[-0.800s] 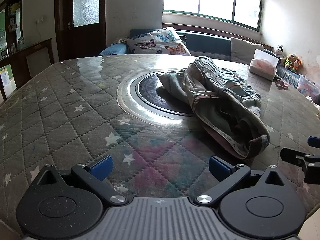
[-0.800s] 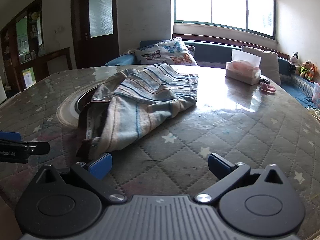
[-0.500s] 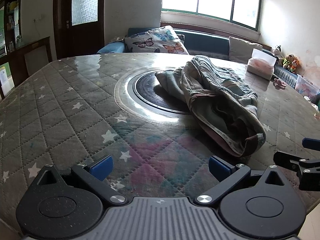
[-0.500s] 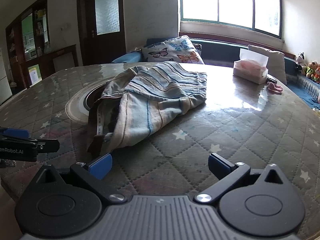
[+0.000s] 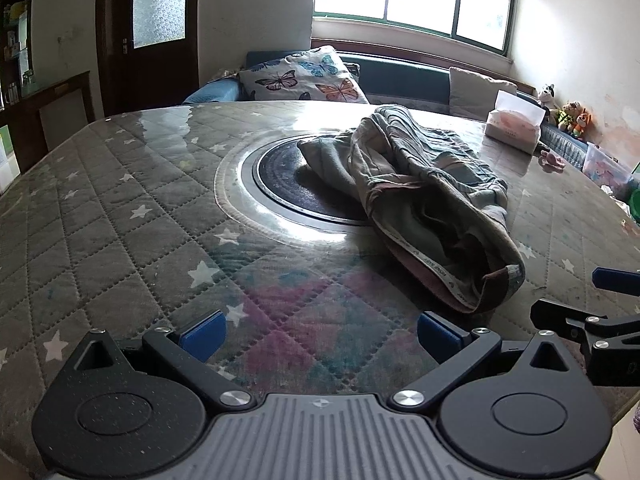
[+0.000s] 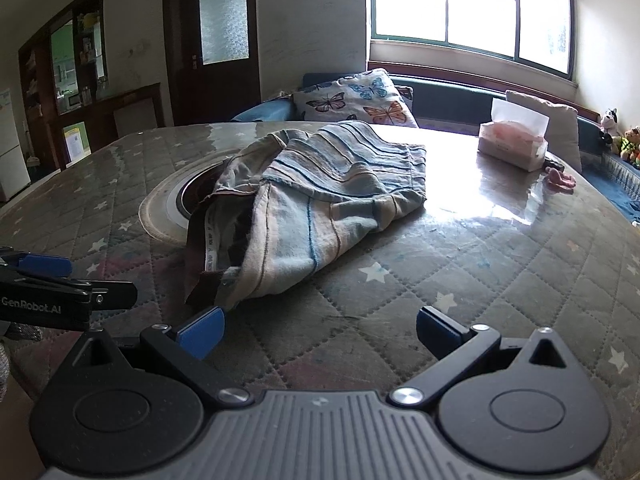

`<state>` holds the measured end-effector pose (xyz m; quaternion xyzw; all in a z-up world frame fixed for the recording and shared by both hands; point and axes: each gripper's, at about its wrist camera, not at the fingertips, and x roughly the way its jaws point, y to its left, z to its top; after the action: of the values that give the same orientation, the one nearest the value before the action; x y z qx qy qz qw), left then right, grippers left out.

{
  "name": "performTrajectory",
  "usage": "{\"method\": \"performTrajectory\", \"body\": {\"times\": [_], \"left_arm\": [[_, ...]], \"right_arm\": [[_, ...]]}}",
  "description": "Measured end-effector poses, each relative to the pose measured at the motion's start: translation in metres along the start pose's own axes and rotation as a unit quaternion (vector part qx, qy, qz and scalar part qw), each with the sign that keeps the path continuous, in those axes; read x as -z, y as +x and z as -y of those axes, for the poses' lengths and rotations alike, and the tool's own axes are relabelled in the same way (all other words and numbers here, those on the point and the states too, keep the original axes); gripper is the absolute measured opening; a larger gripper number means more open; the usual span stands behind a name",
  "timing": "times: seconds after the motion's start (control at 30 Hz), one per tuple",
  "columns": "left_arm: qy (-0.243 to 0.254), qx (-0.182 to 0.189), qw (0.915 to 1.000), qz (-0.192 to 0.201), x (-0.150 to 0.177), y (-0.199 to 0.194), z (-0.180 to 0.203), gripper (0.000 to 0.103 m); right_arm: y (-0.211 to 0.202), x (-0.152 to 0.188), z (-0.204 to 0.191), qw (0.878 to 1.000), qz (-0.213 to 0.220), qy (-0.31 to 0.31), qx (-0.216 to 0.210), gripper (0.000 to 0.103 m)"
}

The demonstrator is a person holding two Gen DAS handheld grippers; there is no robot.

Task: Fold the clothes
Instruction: 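Reach both grippers toward the crumpled striped shirt on the table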

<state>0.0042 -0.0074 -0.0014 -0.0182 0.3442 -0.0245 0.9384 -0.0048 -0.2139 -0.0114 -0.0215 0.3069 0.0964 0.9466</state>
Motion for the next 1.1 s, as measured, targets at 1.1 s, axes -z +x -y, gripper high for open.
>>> {"method": "performTrajectory", "body": {"times": [1.1], "left_arm": [[0.027,-0.04,0.9987,0.02,-0.058,0.033,-0.013,0.101]], "right_arm": [[0.047,-0.068,0.001,0.998,-0.001,-0.048,-0.046,0.098]]}}
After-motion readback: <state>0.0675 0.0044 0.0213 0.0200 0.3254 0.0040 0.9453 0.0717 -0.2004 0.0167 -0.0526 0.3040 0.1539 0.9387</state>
